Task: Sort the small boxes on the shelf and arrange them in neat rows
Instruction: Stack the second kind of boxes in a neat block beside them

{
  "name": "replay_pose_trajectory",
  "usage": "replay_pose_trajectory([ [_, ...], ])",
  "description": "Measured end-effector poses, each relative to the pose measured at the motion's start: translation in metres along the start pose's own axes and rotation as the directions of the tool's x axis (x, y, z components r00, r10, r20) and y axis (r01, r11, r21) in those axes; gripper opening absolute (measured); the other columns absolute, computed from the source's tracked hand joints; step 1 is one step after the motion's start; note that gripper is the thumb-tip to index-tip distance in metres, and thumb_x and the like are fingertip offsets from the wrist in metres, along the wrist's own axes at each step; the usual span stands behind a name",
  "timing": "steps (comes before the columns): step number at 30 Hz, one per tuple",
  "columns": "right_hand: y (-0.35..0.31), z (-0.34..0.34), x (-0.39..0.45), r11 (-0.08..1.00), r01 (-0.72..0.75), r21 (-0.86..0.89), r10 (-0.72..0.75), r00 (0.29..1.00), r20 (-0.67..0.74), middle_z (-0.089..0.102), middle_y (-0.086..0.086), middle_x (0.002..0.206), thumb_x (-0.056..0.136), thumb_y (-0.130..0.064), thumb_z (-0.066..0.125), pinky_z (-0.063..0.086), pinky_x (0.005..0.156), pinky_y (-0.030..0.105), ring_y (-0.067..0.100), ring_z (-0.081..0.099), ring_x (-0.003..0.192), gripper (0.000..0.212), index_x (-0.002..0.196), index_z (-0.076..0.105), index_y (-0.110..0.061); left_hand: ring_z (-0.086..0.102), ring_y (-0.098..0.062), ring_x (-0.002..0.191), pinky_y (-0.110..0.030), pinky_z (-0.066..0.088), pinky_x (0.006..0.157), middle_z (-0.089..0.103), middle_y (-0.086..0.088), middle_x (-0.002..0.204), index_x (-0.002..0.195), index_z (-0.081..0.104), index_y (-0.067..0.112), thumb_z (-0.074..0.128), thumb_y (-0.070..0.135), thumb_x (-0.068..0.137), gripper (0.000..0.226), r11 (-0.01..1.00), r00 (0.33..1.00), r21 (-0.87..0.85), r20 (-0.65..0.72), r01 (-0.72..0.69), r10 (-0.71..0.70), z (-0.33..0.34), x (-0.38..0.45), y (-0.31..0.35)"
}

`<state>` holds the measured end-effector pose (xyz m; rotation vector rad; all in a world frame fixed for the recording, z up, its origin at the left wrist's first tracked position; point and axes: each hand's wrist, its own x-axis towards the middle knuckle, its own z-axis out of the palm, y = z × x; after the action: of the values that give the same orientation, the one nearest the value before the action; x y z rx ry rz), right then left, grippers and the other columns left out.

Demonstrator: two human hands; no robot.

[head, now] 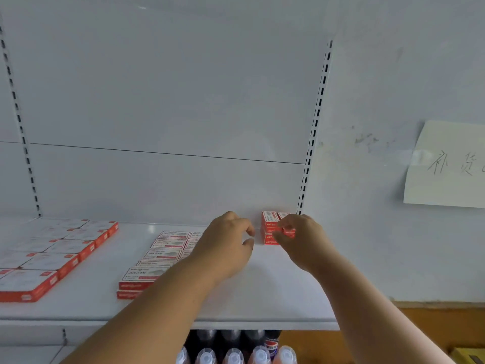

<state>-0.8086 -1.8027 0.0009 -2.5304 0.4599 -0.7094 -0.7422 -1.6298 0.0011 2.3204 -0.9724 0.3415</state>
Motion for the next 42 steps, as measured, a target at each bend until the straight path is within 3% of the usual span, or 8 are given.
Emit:
replay_pose_trajectory([
  [6,0.040,-0.014,0.047,0.998,-0.063,0.024,0.062,0.997,0.041,0.052,0.003,0.115,0.093,-0.037,0.057,0.032,0.044,0.014,0.012,0.052,0.068,0.029,0.119,0.060,-0.025,0.059,-0.022,0.102,-0.033,0.049,0.087,0.060,-0.001,0.111,0.108,0.065,0.023,0.054,0.030,0.094,0.019,0.988,0.989,0.042,-0.034,0.148,-0.146,0.045,0.051,0.039],
  [11,0.060,0.001,0.062,0.995,-0.097,0.015,0.093,0.981,0.169,0.062,-0.001,0.096,0.093,-0.051,0.047,0.042,0.067,0.027,0.022,0.059,0.084,0.040,0.121,0.055,-0.024,0.064,-0.033,0.093,-0.037,0.051,0.079,0.069,-0.011,0.103,0.104,0.063,0.007,0.038,0.057,0.096,0.057,0.846,0.840,0.013,-0.127,0.533,-0.528,0.072,0.091,0.044],
  [16,0.068,0.001,0.065,0.983,-0.148,0.110,0.119,0.965,0.232,0.055,-0.005,0.075,0.092,-0.038,0.051,0.036,0.058,0.025,0.016,0.051,0.067,0.021,0.084,0.054,-0.019,0.067,-0.034,0.091,-0.030,0.045,0.068,0.071,-0.013,0.099,0.090,0.067,0.008,0.056,0.047,0.089,0.040,0.755,0.754,-0.021,-0.037,0.656,-0.656,0.084,0.097,0.041],
  [23,0.071,-0.002,0.075,0.874,-0.378,0.306,0.283,0.907,0.310,0.039,0.000,0.052,0.084,-0.018,0.054,0.025,0.045,0.020,0.017,0.034,0.044,0.028,0.060,0.040,-0.013,0.065,-0.032,0.080,-0.029,0.045,0.063,0.067,-0.013,0.083,0.091,0.070,0.002,0.060,0.024,0.086,0.025,0.668,0.695,-0.313,-0.034,0.676,-0.719,0.080,0.092,0.047],
  [28,0.063,0.000,0.074,0.862,-0.412,0.294,0.306,0.887,0.345,0.051,0.001,0.063,0.085,-0.050,0.061,0.037,0.052,0.024,0.019,0.050,0.057,0.042,0.071,0.051,-0.012,0.074,-0.029,0.075,-0.038,0.057,0.062,0.075,-0.011,0.078,0.085,0.074,0.011,0.052,0.010,0.084,0.022,0.652,0.731,-0.456,-0.003,0.606,-0.682,0.074,0.086,0.045],
  [35,0.050,-0.013,0.069,0.831,-0.437,0.346,0.387,0.899,0.205,0.050,0.003,0.059,0.084,-0.013,0.052,0.030,0.045,0.021,0.019,0.042,0.048,0.014,0.070,0.054,-0.009,0.071,-0.018,0.065,-0.031,0.057,0.063,0.073,-0.007,0.087,0.090,0.067,0.011,0.050,0.007,0.095,0.018,0.571,0.765,-0.646,0.032,0.507,-0.643,0.050,0.075,0.044],
  [38,0.038,-0.025,0.056,0.659,-0.423,0.622,0.421,0.893,0.160,0.057,0.003,0.063,0.092,-0.010,0.050,0.033,0.044,0.021,0.014,0.044,0.047,0.016,0.083,0.062,-0.006,0.073,-0.024,0.079,-0.035,0.060,0.068,0.070,-0.008,0.094,0.099,0.059,0.013,0.049,0.010,0.098,0.011,0.492,0.759,-0.733,0.051,0.470,-0.649,0.040,0.072,0.036],
  [42,0.011,-0.027,0.039,0.180,-0.357,0.916,0.385,0.883,0.269,0.068,0.015,0.097,0.098,-0.017,0.054,0.057,0.080,0.041,0.028,0.065,0.082,0.014,0.107,0.062,-0.010,0.071,-0.024,0.078,-0.036,0.057,0.064,0.070,-0.011,0.099,0.100,0.057,0.016,0.047,0.009,0.100,0.012,0.374,0.773,-0.855,0.048,0.359,-0.633,0.013,0.055,0.021],
])
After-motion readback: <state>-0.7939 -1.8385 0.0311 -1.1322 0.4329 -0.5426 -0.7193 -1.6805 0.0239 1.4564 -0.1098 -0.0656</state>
